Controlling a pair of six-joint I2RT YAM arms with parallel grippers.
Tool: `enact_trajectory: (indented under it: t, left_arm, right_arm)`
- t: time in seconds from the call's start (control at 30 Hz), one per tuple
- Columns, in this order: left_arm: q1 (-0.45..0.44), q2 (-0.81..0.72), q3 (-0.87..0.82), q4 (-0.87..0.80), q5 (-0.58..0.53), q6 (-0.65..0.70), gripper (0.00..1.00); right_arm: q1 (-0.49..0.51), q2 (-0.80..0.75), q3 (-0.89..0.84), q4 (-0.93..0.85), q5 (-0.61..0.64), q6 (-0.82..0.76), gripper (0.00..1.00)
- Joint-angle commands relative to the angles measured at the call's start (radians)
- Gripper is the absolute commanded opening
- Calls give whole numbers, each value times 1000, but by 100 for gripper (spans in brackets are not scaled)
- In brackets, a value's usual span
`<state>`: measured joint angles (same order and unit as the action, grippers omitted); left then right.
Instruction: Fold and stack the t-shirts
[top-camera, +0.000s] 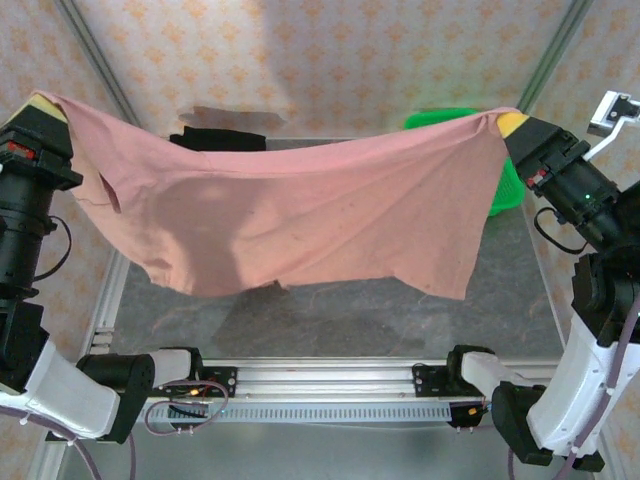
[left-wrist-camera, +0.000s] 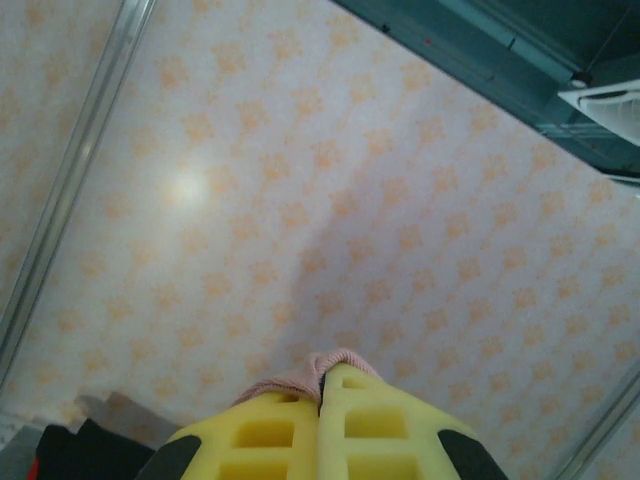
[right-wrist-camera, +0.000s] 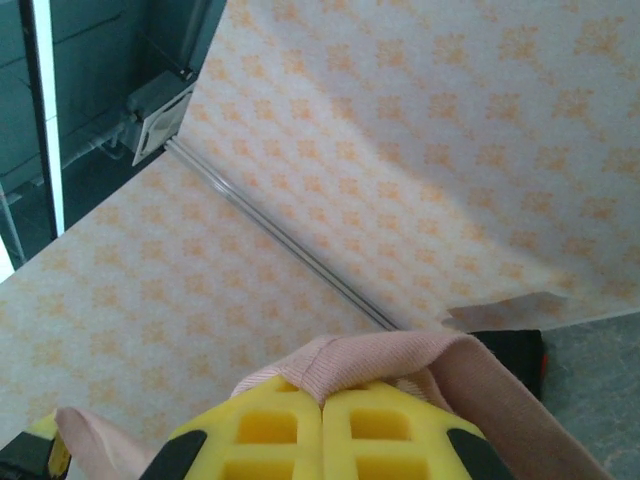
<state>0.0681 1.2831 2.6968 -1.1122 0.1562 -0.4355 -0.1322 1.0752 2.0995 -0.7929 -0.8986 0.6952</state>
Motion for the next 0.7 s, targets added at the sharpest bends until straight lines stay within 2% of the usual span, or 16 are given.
enact_trajectory:
  t: [0.0,0.17,0.43,0.53,0.67]
  left_arm:
    - [10,38,15,106,-20,40,0]
    - [9,79,-66,73,9,101,0]
    - [10,79,-535,191,43,229,0]
    - [10,118,-695,250,58,256,0]
    - [10,239,-818,321,60,285,0]
  right_arm:
    - [-8,11,21,-35,-20,19,0]
    - [-8,-10,-100,-103,52,-67,0]
    - [-8,-38,-555,119,153,-61,0]
    - [-8,27,-639,137,233,-155,0]
    - [-9,220,-697,166,302,-274,0]
